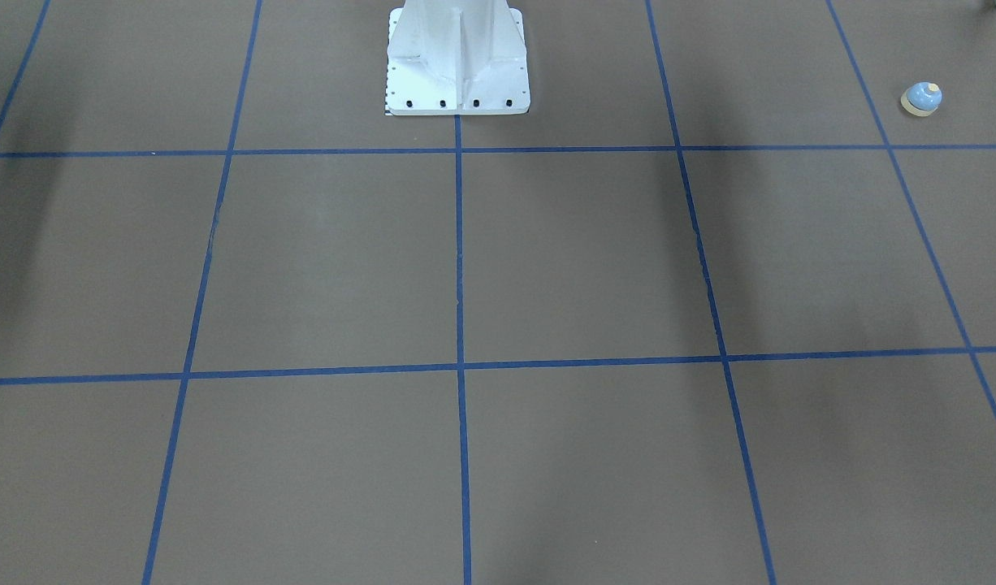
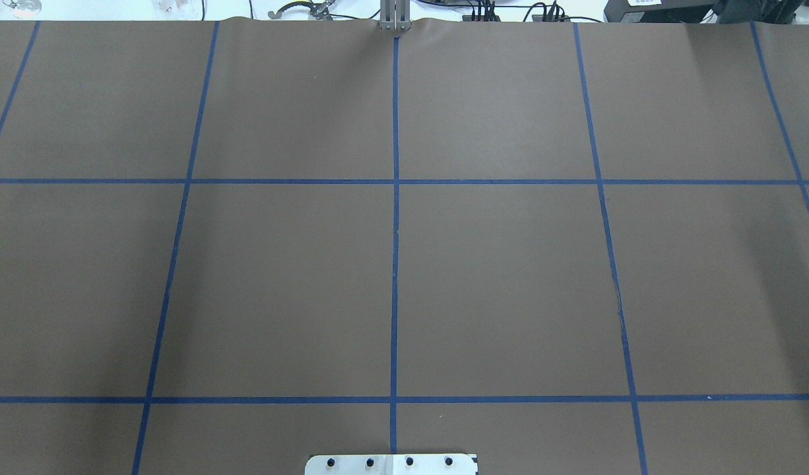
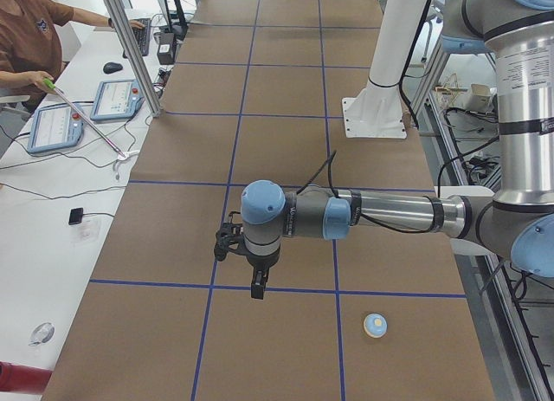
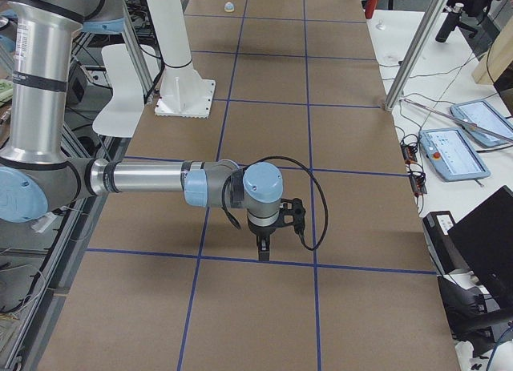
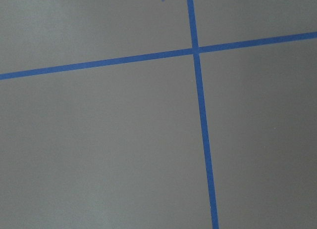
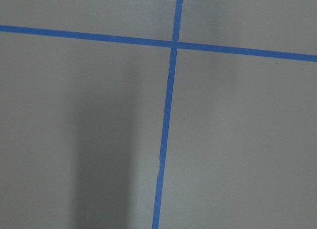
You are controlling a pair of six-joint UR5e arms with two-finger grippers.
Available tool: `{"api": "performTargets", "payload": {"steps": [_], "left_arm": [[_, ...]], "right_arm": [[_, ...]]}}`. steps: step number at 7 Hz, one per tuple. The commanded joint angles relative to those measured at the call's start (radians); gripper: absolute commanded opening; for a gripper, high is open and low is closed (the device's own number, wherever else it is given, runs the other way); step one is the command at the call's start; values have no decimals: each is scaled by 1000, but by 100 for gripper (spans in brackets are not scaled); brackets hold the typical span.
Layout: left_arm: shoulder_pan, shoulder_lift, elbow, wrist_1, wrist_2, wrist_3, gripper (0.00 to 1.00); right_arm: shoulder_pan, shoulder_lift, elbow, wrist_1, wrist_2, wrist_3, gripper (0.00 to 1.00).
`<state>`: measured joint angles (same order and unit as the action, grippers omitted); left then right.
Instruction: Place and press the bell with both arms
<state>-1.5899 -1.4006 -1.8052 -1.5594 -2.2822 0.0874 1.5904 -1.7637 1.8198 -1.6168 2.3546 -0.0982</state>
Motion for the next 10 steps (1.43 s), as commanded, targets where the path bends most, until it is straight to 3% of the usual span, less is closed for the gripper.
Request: {"api": "performTargets", "payload": {"steps": [1, 4, 5, 8, 10], "left_arm": [[2, 0, 1, -4, 1, -3, 100], [1, -12, -20, 15, 12, -5, 100], [1, -15, -55, 54, 56, -6, 100], [2, -15, -369, 437, 263, -30, 100], [82, -12, -524, 582, 361, -273, 100]], "right_arm": [[3, 1, 4, 2, -9, 0, 100], [3, 4, 4, 2, -11, 0, 100], [3, 3, 6, 2, -9, 0, 100], [3, 0, 6, 2, -9, 0, 100], [3, -8, 9, 0, -9, 0, 100]]}}
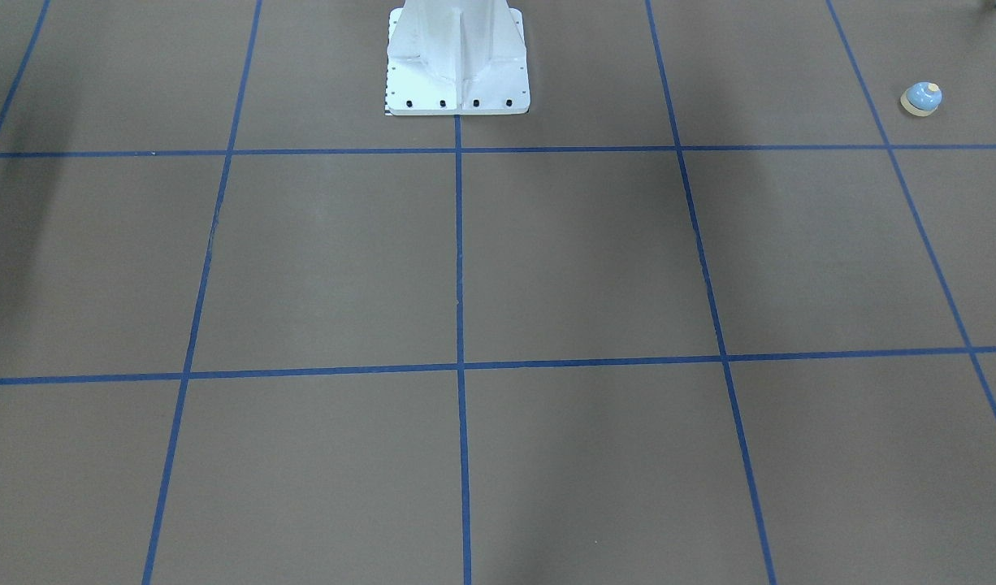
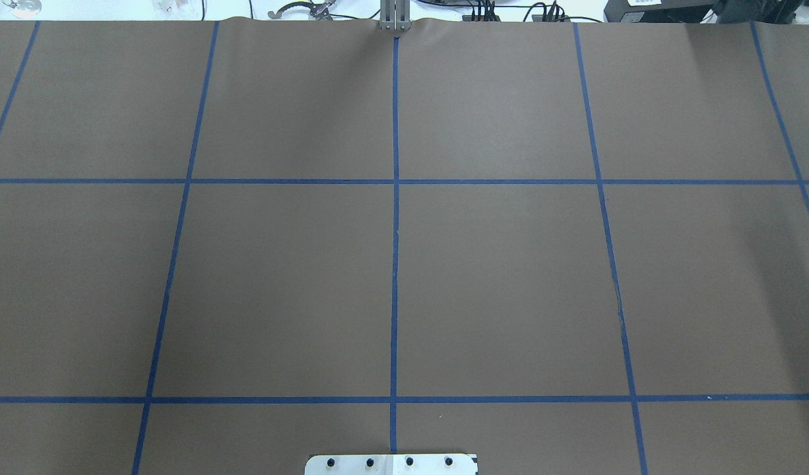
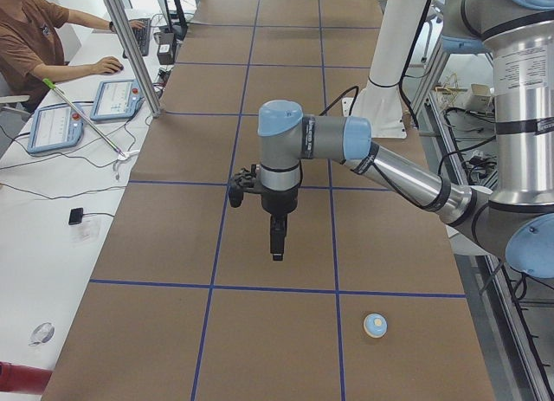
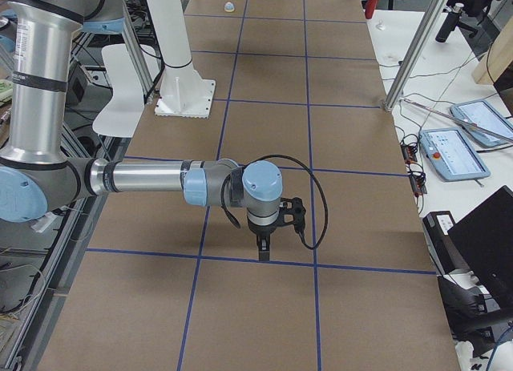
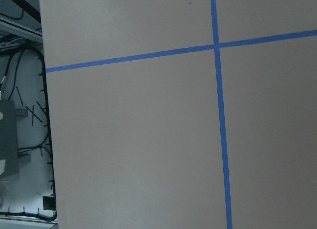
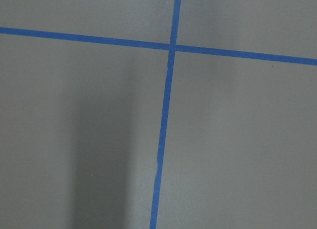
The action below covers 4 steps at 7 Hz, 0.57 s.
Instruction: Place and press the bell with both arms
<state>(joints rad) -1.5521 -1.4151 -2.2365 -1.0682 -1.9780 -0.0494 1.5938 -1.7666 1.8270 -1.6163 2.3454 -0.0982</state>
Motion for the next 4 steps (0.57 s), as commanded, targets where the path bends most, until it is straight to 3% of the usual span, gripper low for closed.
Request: {"api": "performTargets", "payload": {"steps": [1, 2, 4], "left_arm": [[65, 11, -110, 97, 94, -244, 100], [104, 22, -121, 99, 113, -401, 100], [290, 71, -146, 99, 195, -833, 100]], "right_arm": [[0, -5, 2, -1, 0, 0, 100], [0, -7, 5, -1, 0, 0, 100], [0, -8, 9, 4, 5, 0, 100]]}}
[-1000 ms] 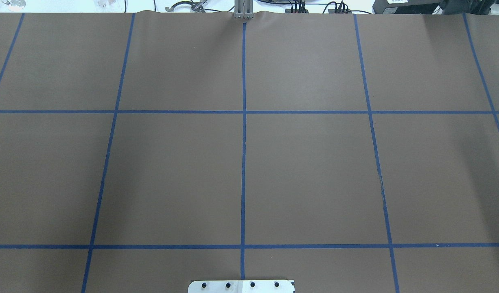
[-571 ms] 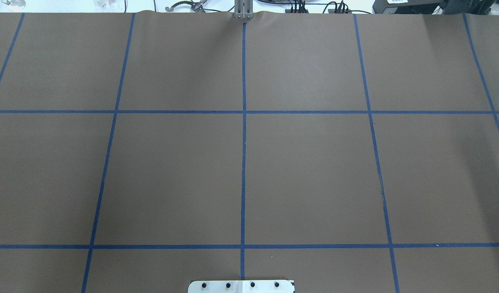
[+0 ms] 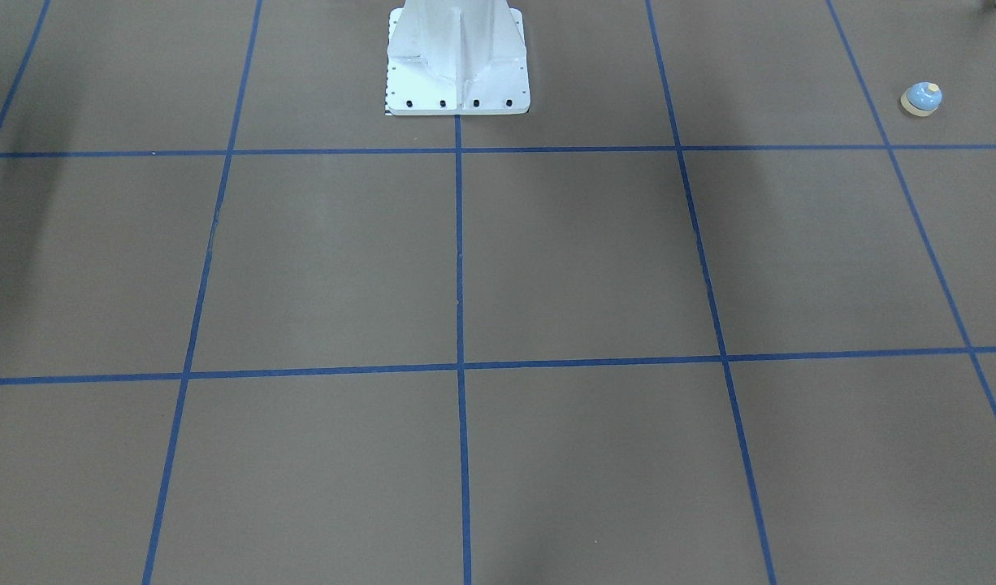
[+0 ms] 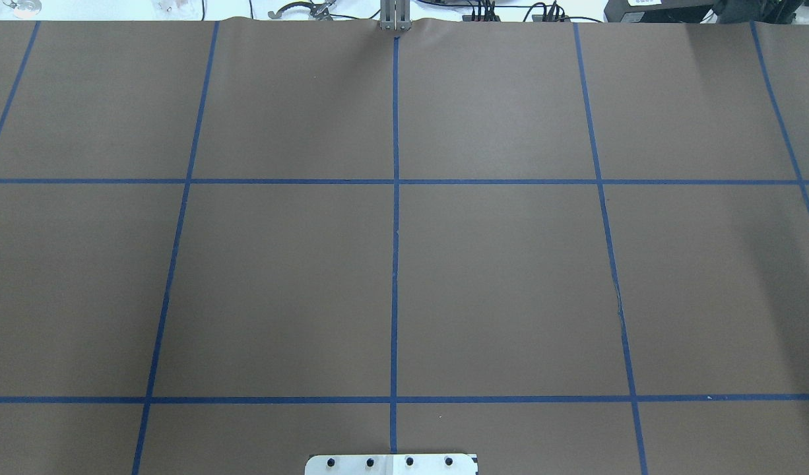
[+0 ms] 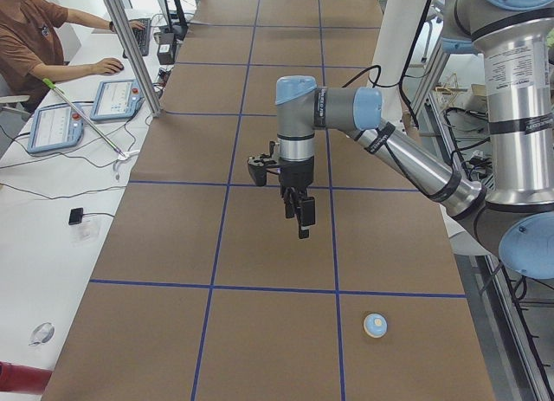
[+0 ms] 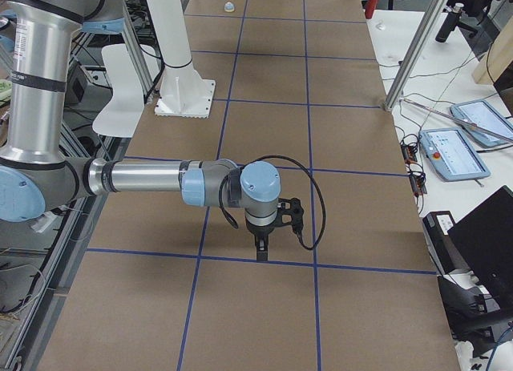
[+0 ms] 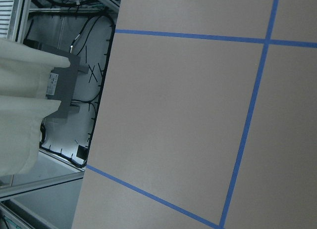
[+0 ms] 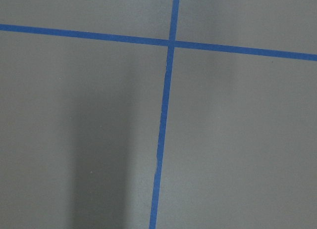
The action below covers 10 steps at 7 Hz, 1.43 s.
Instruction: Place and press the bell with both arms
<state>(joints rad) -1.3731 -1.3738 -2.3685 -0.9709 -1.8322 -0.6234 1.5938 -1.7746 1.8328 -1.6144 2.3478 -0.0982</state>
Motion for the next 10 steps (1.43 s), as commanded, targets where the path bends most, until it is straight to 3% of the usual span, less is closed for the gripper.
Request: {"api": "performTargets", "payload": {"steps": [1, 5, 7, 10], "left_arm": [[217, 56, -14, 3, 69, -496, 100], [578, 191, -5, -9, 74, -1286, 100], [801, 220, 61, -35, 116, -1656, 100], [1021, 238, 198, -168, 119, -1962, 100]], "right_arm": [[0, -2, 12, 2, 2, 0, 100], [0, 0, 16, 5, -2, -2, 100], [0, -2, 16, 5, -2, -3, 100], [0, 4, 16, 7, -4, -6, 100]]}}
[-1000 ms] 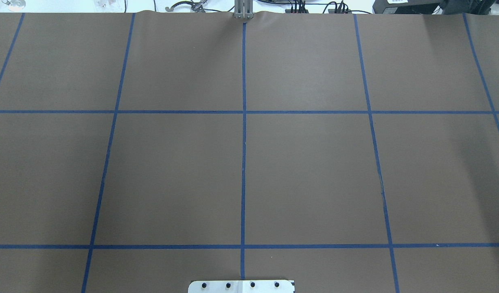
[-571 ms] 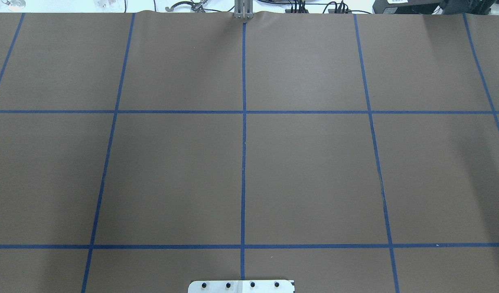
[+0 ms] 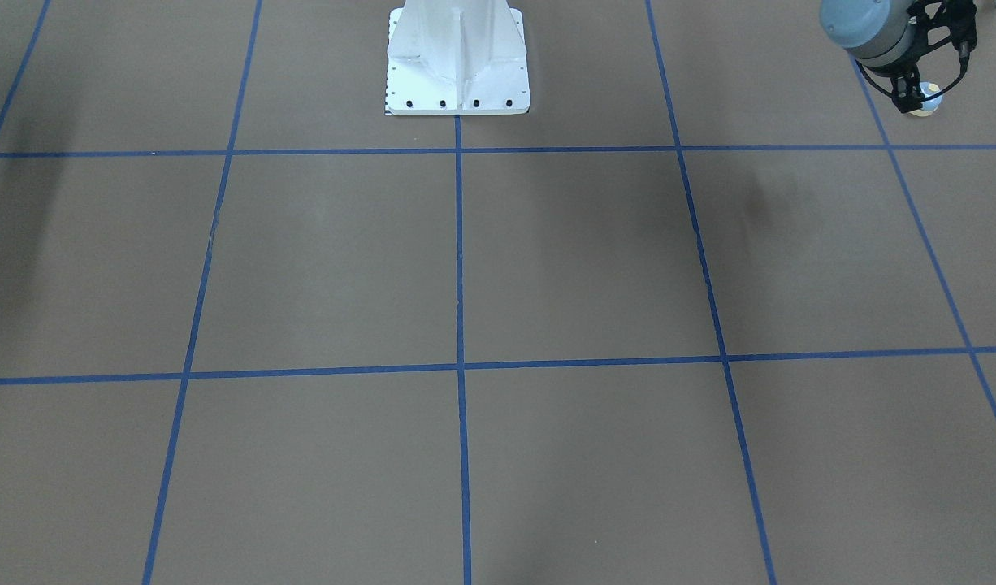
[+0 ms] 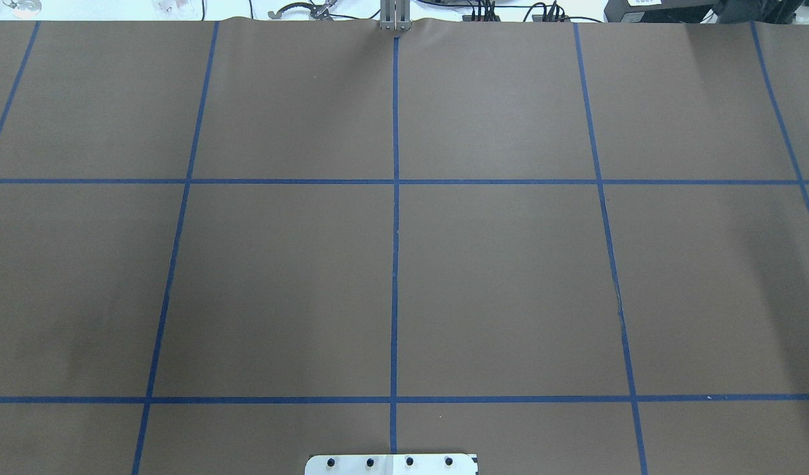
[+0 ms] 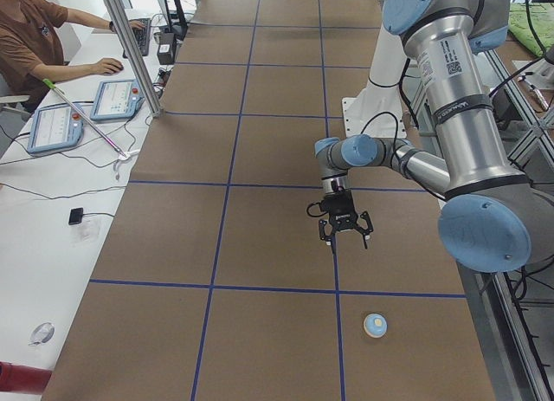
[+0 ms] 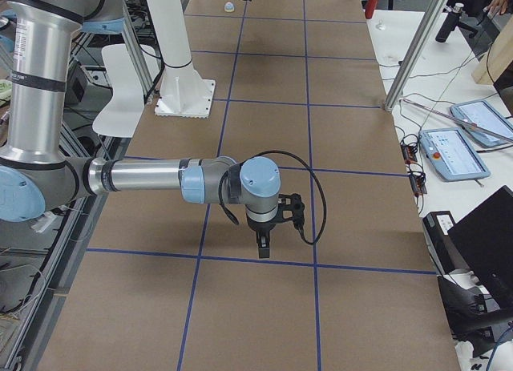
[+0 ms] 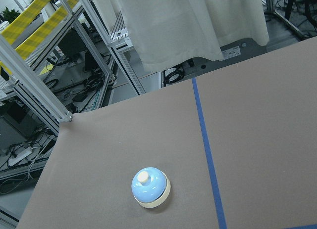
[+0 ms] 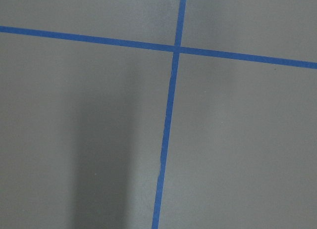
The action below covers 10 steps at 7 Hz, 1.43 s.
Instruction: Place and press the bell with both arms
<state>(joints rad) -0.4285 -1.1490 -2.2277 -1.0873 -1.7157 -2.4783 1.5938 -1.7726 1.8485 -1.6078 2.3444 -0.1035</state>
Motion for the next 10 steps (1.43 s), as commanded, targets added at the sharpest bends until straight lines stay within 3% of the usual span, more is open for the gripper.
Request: {"api": "performTargets", "payload": {"steps": [1, 3, 6, 10], "left_arm": [[132, 52, 115, -151, 2, -178, 100], [192, 135, 167, -270, 2, -258, 100], [208, 135, 308, -408, 4, -321, 100], [223, 135, 365, -419, 4, -356, 100]], "right_arm": [[0, 2, 0, 0, -1, -1, 100], [-1, 2, 0, 0, -1, -1, 100], [0, 7, 0, 0, -1, -2, 100], [0, 1, -2, 0, -2, -2, 100]]}}
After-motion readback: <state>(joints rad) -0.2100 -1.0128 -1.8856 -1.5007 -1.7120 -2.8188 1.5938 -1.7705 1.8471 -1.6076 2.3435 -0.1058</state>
